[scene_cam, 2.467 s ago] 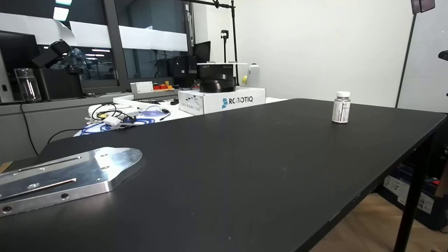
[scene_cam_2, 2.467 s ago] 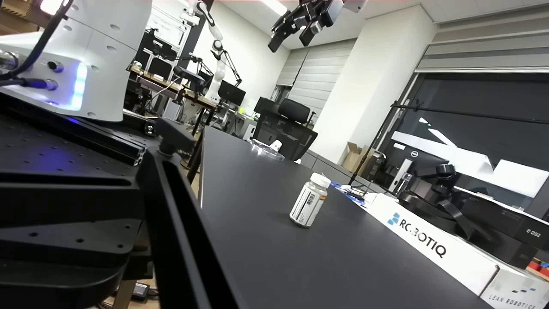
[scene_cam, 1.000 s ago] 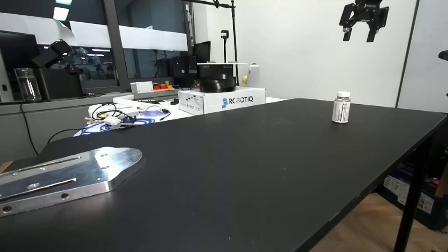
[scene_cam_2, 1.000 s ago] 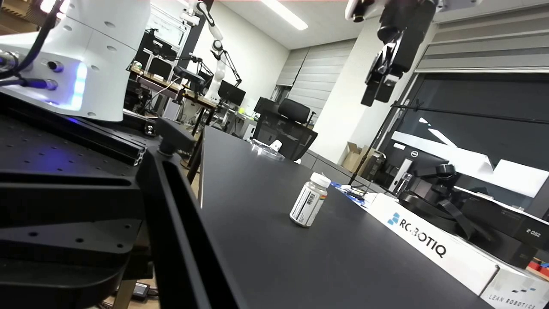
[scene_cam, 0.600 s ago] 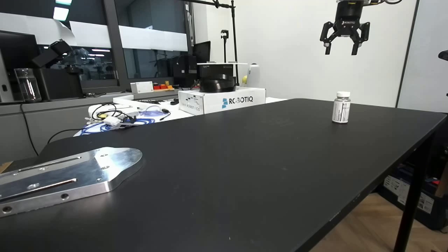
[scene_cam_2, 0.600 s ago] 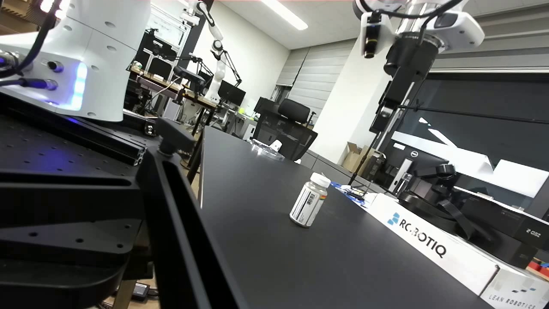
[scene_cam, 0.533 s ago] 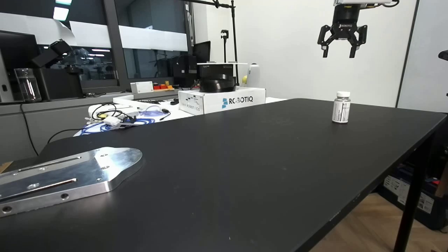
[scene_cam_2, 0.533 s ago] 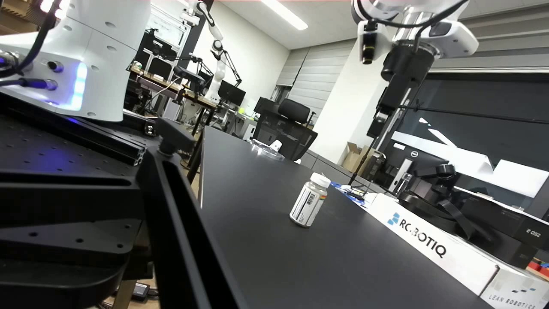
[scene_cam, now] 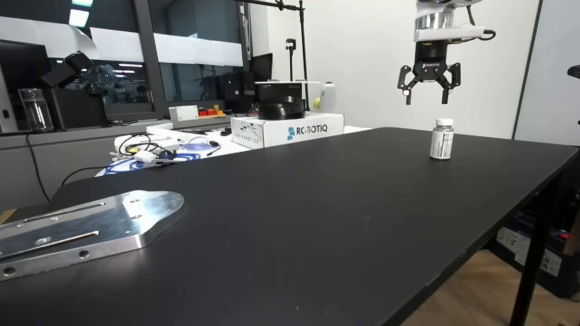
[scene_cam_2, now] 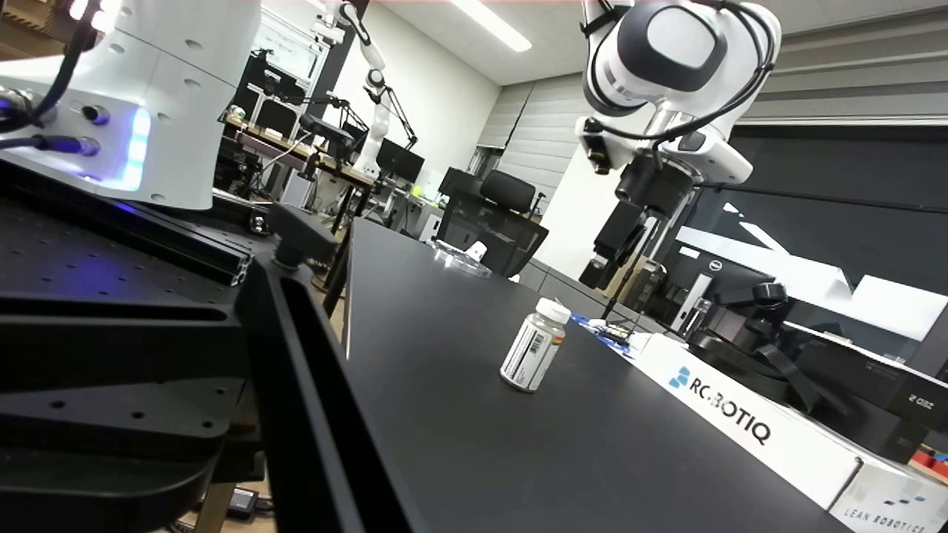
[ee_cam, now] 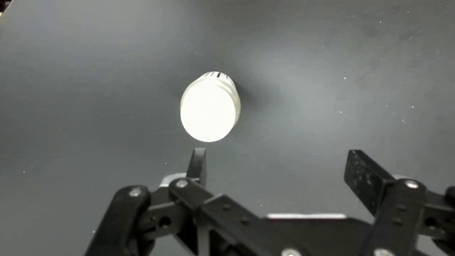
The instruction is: Move the bottle away from you
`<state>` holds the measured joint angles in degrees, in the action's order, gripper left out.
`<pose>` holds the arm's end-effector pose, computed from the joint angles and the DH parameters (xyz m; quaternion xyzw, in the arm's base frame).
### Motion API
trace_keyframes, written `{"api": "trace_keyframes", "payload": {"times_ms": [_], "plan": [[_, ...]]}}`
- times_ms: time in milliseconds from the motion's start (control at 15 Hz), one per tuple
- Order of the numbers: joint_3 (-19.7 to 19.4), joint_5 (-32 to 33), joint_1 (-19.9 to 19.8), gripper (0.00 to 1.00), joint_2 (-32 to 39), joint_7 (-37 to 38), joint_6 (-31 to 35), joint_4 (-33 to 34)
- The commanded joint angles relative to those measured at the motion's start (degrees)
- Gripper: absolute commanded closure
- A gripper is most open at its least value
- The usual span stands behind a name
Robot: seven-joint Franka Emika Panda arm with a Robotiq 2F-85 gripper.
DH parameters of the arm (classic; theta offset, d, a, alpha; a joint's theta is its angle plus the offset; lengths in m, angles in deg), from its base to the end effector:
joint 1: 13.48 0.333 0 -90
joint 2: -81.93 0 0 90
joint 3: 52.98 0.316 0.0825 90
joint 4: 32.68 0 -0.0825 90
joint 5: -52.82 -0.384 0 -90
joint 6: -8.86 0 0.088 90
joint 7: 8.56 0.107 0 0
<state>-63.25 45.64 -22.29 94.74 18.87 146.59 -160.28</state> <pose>0.5124 -0.1765 0.2704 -0.8994 0.4360 0.0222 0.0198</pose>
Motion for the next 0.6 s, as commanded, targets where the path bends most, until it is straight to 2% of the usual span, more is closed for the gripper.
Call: {"api": "trace_keyframes", "payload": {"times_ms": [0, 533], "plan": [[-0.11, -3.93, -0.13, 0.00, 2.31, -0.05, -1.48, 1.36], [-0.66, -5.92, -0.02, 0.00, 3.66, -0.20, -2.48, 1.06]]}}
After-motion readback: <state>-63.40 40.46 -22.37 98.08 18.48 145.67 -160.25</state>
